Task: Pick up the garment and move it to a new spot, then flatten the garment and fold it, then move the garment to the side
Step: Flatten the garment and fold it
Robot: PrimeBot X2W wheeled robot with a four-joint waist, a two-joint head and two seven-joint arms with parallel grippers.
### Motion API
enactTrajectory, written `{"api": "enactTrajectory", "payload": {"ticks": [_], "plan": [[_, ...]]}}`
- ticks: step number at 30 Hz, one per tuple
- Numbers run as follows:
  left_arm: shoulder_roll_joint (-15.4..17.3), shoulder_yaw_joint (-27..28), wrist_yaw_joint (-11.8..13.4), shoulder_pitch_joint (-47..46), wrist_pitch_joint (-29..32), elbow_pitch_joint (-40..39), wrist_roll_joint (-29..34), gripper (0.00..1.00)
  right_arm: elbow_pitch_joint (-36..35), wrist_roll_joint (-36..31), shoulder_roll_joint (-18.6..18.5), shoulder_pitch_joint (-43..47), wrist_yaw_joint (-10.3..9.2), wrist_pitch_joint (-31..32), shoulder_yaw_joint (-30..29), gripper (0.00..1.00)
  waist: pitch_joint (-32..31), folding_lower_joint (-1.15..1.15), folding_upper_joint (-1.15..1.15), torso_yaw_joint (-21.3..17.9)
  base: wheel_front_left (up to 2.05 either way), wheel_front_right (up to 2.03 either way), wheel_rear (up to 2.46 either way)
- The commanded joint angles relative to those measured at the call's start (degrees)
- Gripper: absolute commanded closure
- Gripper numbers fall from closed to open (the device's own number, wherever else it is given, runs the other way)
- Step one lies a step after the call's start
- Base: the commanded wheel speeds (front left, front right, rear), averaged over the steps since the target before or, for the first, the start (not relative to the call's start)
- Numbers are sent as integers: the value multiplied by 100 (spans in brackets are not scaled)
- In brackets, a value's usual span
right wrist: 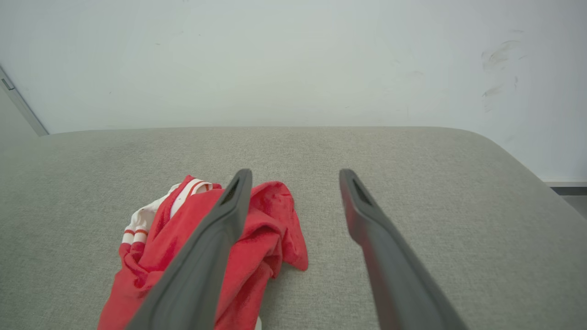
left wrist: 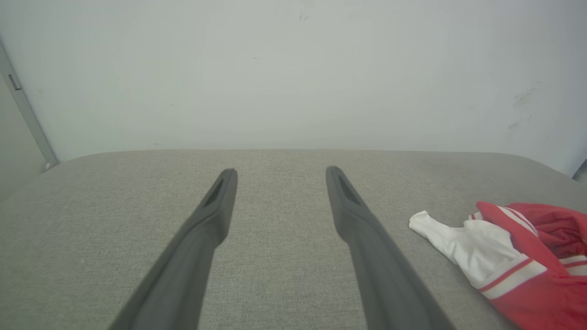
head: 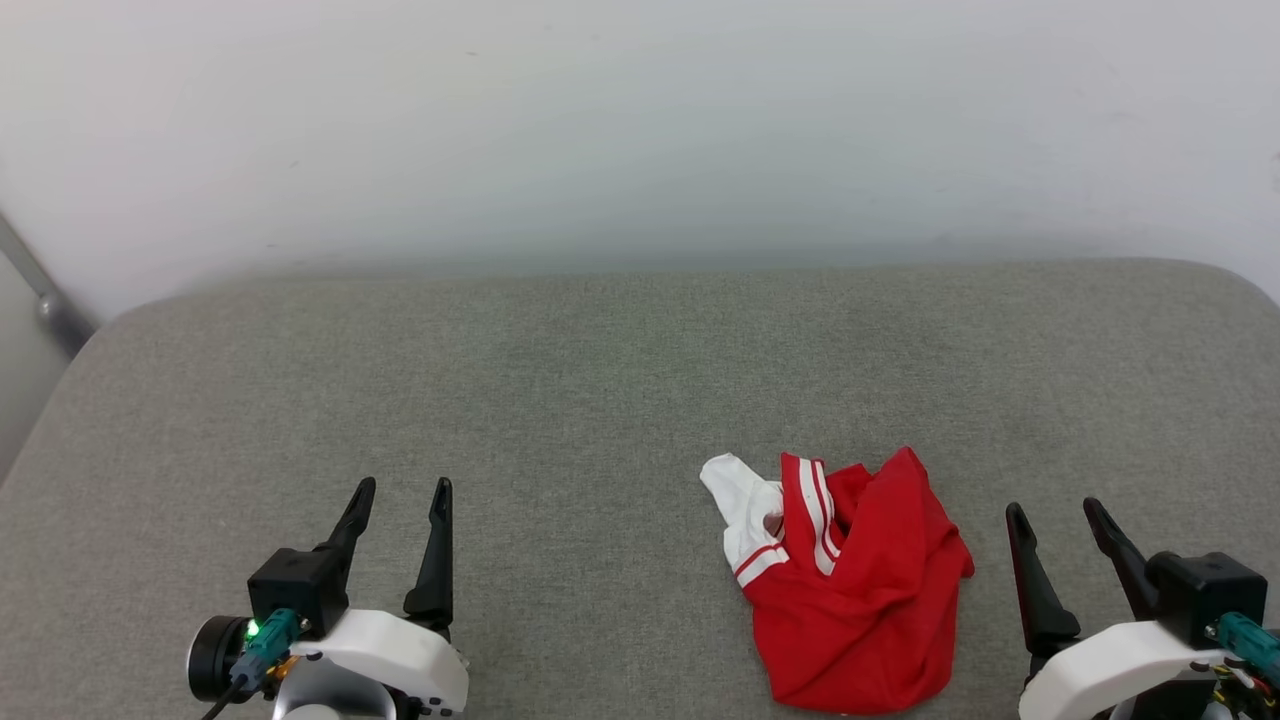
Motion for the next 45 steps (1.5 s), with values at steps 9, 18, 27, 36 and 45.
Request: {"api": "enactTrajectory", "payload": {"ticks": [9, 18, 27, 36, 45], "plan": [[31, 33, 104, 69, -26, -102, 29, 0, 437, 322, 4, -279, -2, 555, -474, 0, 71, 0, 0, 78, 0, 0, 0], [-120, -51, 78, -213, -61, -403, 151, 0, 1343, 388, -390, -1383, -2, 2758, -719, 0, 691, 0, 0, 612, 0, 0, 0], [-313, -23, -89, -517, -98, -424, 245, 0, 1949, 883, -864, -2000, -2, 4446, -113, 0, 1284, 0, 0, 1035, 0, 0, 0], [-445, 152, -210, -544, -95, -346, 399, 0, 2117, 1164, -946, -2043, -2, 5038, 97, 100, 1324, 0, 0, 1015, 0, 0, 0], [-484, 284, -309, -654, -92, -357, 534, 0, 1310, 648, -1472, -3063, -3, 4000, 43, 100, 1486, 0, 0, 795, 0, 0, 0]]}}
